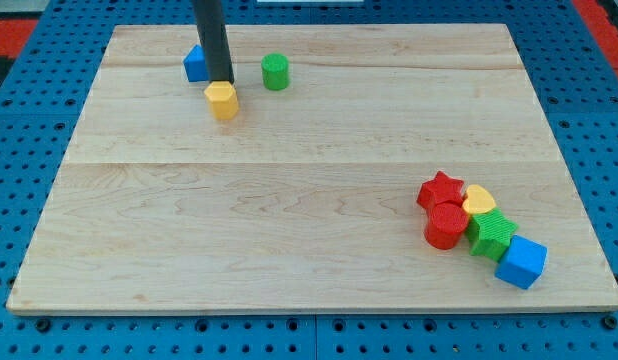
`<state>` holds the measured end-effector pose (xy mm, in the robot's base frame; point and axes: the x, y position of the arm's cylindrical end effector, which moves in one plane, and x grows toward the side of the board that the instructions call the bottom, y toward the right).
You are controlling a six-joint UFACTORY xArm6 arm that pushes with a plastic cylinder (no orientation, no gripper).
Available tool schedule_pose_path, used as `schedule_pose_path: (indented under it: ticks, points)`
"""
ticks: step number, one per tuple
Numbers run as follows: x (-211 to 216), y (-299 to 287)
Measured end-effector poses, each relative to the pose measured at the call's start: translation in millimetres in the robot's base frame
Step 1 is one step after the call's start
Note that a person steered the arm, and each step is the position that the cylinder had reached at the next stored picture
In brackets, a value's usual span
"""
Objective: Place the blue triangle and the yellow hexagon in a diagonal line
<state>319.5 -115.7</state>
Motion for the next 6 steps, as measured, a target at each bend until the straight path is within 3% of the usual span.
schedule_pose_path:
  ticks: [2,4,5,6]
  points:
    - [40,-9]
    - [110,12]
    - [150,91]
    - [156,163]
